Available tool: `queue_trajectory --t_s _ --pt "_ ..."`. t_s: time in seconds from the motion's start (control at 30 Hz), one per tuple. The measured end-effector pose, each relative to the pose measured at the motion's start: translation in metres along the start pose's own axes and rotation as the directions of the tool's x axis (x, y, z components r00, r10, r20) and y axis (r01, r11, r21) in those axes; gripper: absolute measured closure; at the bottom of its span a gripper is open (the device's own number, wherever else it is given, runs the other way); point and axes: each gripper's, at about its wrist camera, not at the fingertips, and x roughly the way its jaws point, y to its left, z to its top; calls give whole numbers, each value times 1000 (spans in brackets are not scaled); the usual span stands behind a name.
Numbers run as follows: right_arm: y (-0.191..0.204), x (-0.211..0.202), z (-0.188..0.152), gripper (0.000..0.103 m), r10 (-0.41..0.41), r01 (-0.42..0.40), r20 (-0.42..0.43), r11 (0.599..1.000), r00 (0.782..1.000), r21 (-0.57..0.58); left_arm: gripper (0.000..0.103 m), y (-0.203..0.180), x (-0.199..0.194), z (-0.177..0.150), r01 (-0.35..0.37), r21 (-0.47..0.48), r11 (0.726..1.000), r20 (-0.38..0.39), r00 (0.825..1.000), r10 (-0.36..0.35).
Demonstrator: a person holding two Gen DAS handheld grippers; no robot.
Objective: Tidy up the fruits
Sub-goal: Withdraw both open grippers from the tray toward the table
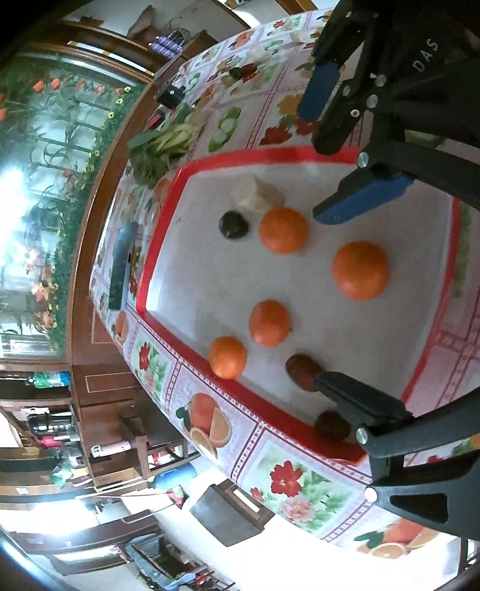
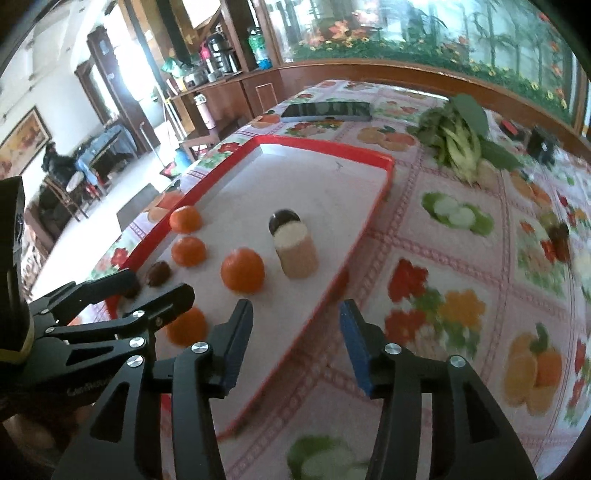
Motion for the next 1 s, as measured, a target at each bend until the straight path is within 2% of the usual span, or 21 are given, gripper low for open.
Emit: queue_trajectory --t_s 0.2,0.4,0.6,0.77,1.0 --pt "-39 -28 -25 52 -9 7 17 995 1000 102 17 -36 -14 -10 29 27 999 9 1000 -29" --pt "-92 -59 -49 51 -74 64 40 978 996 196 16 -88 -18 -24 63 96 993 -20 998 -62" --pt "-151 -95 -73 49 -162 136 70 951 984 279 16 -145 -19 -39 100 183 978 -56 994 -91" --pt "-205 -123 -94 47 -247 204 84 915 965 349 16 -189 -17 -54 128 251 960 -90 990 -108" --pt "-270 -141 -110 44 -313 255 75 873 947 416 16 -234 -13 -70 146 305 941 -133 985 -110"
